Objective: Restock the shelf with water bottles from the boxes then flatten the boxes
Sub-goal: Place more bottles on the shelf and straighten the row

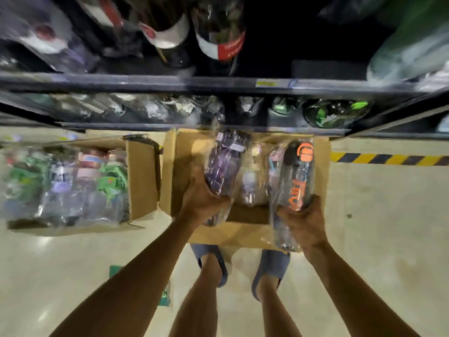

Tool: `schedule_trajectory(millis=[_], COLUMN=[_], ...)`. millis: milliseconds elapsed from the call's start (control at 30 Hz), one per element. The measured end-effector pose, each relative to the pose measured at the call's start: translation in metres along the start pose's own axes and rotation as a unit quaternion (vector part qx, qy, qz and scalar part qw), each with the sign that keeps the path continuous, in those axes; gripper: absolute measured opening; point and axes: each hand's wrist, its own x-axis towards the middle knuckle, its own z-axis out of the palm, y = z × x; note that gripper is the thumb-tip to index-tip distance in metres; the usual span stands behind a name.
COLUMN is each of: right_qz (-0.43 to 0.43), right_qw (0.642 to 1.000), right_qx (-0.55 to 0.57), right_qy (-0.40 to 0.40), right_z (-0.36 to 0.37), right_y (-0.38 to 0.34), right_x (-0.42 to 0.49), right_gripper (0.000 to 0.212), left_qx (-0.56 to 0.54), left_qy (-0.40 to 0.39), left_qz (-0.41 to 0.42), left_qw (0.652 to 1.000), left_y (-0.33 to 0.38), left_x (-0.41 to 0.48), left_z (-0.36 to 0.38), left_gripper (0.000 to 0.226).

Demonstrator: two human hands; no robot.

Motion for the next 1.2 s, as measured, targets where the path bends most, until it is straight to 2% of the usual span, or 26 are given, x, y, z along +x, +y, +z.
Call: schedule_trajectory(millis=[67, 167, 267, 367, 433, 533, 600, 667, 767, 867, 900, 933, 1033, 1200], right_qz=[-0.012, -0.064, -0.118, -0.16, -0.192, -0.227, -0.254, -0.265, -0.305, -0.343, -0.355, -0.361, -0.381, -0.427], right_qw=[0.999, 0.995, 0.989, 0.983, 0.976, 0.966, 0.958, 0.956, 0.943, 0.931, 0.927, 0.924, 0.917, 0.896], right_qx=[-0.006, -0.007, -0.005, -0.008, -0.009, 0.003, -0.002, 0.01, 0.007, 0.024, 0.029, 0.037, 0.064, 0.11], right_qy=[-0.031, -0.078, -0.091, -0.092, -0.105, -0.124, -0.131, -0.128, -0.13, -0.124, -0.12, -0.117, -0.099, -0.061], right_z=[-0.028, -0.074, -0.116, -0.146, -0.161, -0.172, -0.173, -0.168, -0.153, -0.131, -0.123, -0.114, -0.089, -0.059], right_y=[-0.028, -0.067, -0.107, -0.142, -0.154, -0.174, -0.189, -0.207, -0.23, -0.255, -0.264, -0.271, -0.287, -0.318], right_x=[-0.052, -0.127, -0.212, -0.287, -0.329, -0.382, -0.415, -0.443, -0.48, -0.514, -0.525, -0.535, -0.564, -0.601], right_gripper=[0.071, 0.062, 0.047, 0.057, 0.055, 0.053, 0.053, 0.05, 0.051, 0.054, 0.055, 0.055, 0.053, 0.054], left_qx=[-0.021, -0.134, -0.227, -0.271, -0.319, -0.369, -0.395, -0.406, -0.422, -0.388, -0.391, -0.391, -0.352, -0.302], left_qy=[-0.002, 0.021, 0.059, 0.066, 0.056, 0.088, 0.09, 0.082, 0.052, 0.038, 0.045, 0.051, 0.07, 0.089], left_qz=[0.005, 0.04, 0.064, 0.088, 0.094, 0.093, 0.114, 0.136, 0.16, 0.192, 0.189, 0.193, 0.218, 0.284], left_qw=[1.0, 0.99, 0.97, 0.956, 0.941, 0.921, 0.907, 0.9, 0.891, 0.901, 0.9, 0.899, 0.908, 0.906], left_y=[0.042, 0.114, 0.168, 0.213, 0.224, 0.239, 0.241, 0.243, 0.243, 0.237, 0.236, 0.231, 0.225, 0.242], left_x=[-0.052, -0.141, -0.229, -0.307, -0.349, -0.396, -0.417, -0.433, -0.452, -0.465, -0.469, -0.471, -0.483, -0.495], left_z=[-0.032, -0.076, -0.117, -0.159, -0.182, -0.213, -0.234, -0.261, -0.308, -0.358, -0.375, -0.391, -0.438, -0.503], left_gripper=[0.065, 0.083, 0.074, 0.069, 0.057, 0.037, 0.034, 0.043, 0.073, 0.057, 0.059, 0.063, 0.103, 0.104])
